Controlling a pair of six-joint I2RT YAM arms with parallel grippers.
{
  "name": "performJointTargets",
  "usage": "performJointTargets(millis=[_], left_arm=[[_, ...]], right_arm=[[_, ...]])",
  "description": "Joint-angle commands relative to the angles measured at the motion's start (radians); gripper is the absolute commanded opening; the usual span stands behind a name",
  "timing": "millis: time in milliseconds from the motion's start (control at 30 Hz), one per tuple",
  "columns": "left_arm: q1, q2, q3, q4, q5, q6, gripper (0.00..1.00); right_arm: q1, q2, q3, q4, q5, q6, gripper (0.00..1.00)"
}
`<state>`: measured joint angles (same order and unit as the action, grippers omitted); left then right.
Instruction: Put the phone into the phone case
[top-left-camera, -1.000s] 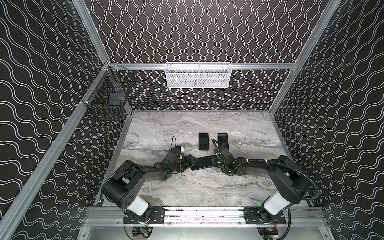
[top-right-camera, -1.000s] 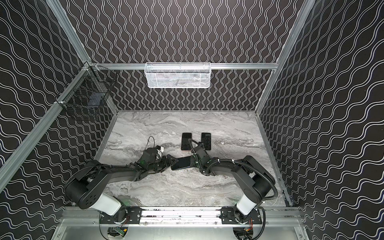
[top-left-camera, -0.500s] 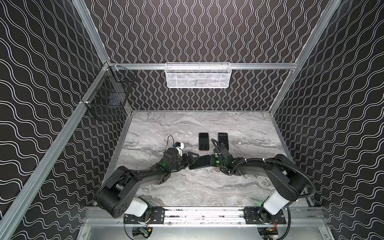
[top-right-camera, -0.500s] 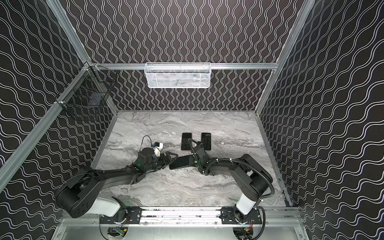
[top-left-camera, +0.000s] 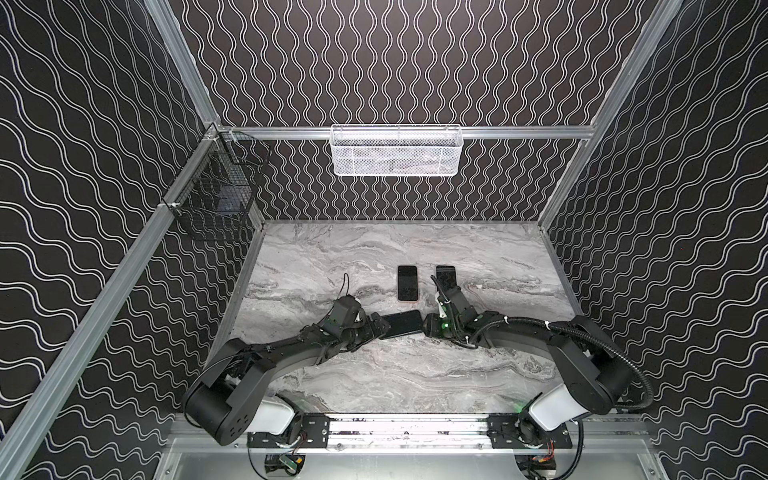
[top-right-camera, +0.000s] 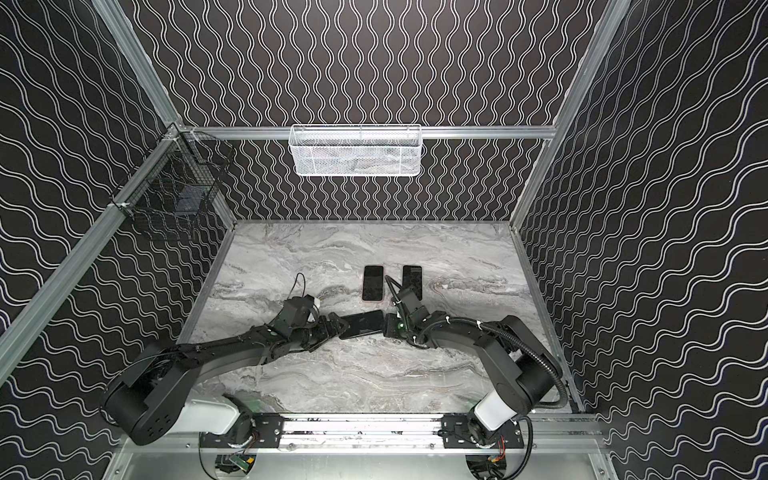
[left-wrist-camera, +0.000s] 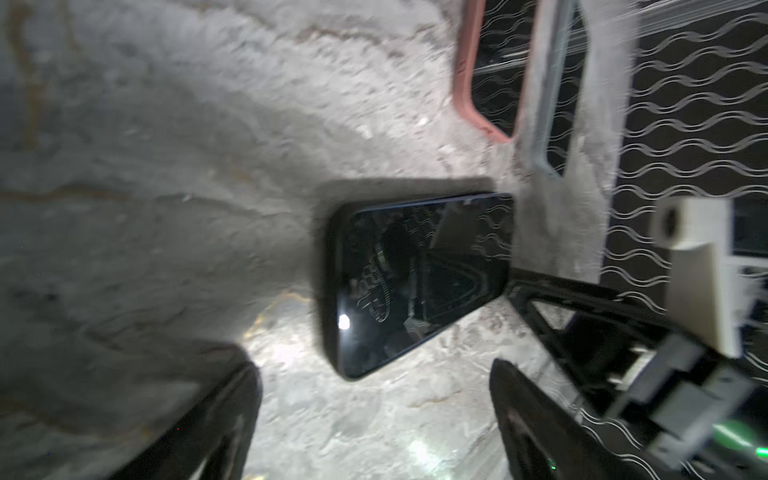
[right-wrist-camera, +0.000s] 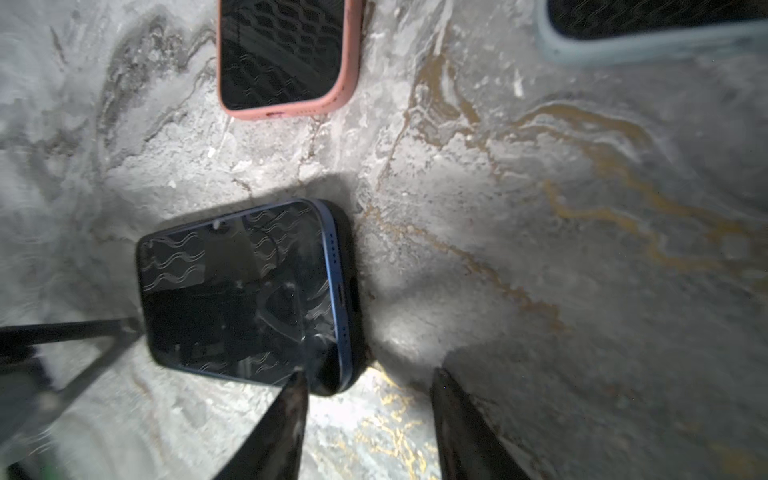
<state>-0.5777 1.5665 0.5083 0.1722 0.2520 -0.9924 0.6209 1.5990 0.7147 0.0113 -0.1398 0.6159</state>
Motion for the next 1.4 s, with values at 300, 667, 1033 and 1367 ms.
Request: performJointTargets(millis=[300,667,1033,1367], left_arm=[[0.011,0.133,-0.020,0.144,0.080,-0.018,0.95],[0.025,0.158,-0.062,0.340,0.123,-0.044,0.91],[0.047,0.167,-0.154,0.629,0.159,-0.118,0.75],[0.053,0.127,-0.189,0.739,0.188,-0.136,0.63]], right_arm=[[-0.081,0.130,0.043,0.067,-0.325,-0.084,0.54],[-0.091,0.171,-0.015,0.261,-0.505,-0.032,0.51],[-0.105,0.209,-0.022,0.273,-0.500,-0.012,0.49],[-0.127,0.265,-0.060,0.327,-0.489,0.009,0.48]])
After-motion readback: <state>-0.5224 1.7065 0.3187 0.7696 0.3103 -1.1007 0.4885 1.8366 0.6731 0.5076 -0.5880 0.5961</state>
